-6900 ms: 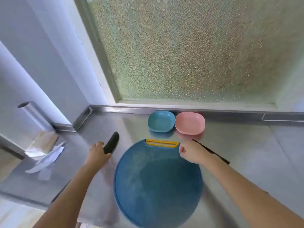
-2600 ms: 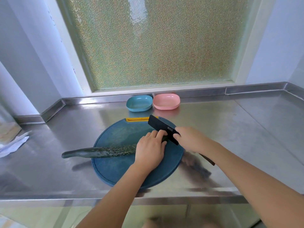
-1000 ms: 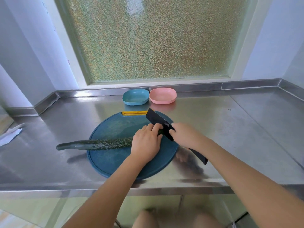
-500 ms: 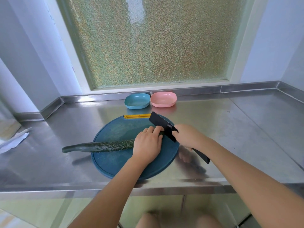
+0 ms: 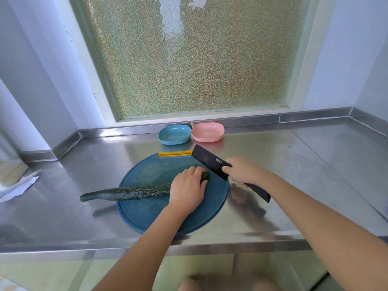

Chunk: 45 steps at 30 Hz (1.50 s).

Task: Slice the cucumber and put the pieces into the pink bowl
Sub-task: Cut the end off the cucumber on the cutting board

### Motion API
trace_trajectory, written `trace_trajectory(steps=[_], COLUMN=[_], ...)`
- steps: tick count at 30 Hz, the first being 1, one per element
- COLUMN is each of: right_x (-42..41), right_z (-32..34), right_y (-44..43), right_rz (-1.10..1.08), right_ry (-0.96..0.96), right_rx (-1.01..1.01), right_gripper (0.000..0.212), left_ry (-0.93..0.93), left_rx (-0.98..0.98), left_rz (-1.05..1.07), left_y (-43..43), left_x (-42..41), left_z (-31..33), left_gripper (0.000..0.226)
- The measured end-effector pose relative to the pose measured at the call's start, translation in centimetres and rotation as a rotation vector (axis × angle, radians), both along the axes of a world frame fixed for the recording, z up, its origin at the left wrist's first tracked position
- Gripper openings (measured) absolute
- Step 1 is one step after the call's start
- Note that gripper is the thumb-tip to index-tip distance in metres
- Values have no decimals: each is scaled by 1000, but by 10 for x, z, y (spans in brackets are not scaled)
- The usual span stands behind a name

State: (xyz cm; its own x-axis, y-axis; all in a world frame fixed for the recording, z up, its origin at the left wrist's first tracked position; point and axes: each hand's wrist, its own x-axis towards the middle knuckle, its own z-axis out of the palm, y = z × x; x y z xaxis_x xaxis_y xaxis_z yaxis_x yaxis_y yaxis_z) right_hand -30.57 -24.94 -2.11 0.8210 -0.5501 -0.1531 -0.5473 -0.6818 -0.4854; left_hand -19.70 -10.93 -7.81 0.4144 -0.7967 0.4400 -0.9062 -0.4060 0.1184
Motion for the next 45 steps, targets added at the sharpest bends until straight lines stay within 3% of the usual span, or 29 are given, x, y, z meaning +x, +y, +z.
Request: trace_trajectory(steps=[4, 9, 11, 14, 15, 18, 21, 28, 35, 38, 41, 45], right_x=[6, 18, 20, 19, 18, 12, 8, 7, 2, -4, -8, -5], right_z=[1, 6, 8, 7, 7, 7, 9, 6, 5, 6, 7, 9], right_y=[-5, -10, -12, -15, -16, -16, -15, -17, -26, -33, -37, -34], right_rz=[22, 77, 106, 158, 175, 245, 304, 357, 297, 221, 199, 200], right_ry=[-75, -153, -156, -152, -143, -112, -78, -127, -174, -192, -184, -116], right_rx=[52, -3, -122, -342, -413, -612, -786, -926, -790, -557, -293, 4], right_gripper=[17, 13, 15, 17, 15, 14, 21, 19, 20, 16, 22, 27], left_ry=[25, 198, 249, 220, 182, 63, 74, 219, 340, 443, 397, 369], left_rx=[41, 208, 106, -325, -384, -136, 176, 267, 359, 231, 25, -41], left_rz=[-58, -228, -212, -130, -124, -136, -185, -271, -177, -136, -78, -40], left_y=[3, 15, 21, 27, 26, 20, 13, 3, -12, -13, -3, 28], left_x=[3, 8, 9, 17, 21, 33, 36, 40, 63, 73, 76, 77], left_z=[4, 26, 35, 49, 53, 60, 55, 48, 44, 49, 59, 62], left_gripper=[30, 35, 35, 35, 36, 52, 64, 60, 70, 71, 60, 50])
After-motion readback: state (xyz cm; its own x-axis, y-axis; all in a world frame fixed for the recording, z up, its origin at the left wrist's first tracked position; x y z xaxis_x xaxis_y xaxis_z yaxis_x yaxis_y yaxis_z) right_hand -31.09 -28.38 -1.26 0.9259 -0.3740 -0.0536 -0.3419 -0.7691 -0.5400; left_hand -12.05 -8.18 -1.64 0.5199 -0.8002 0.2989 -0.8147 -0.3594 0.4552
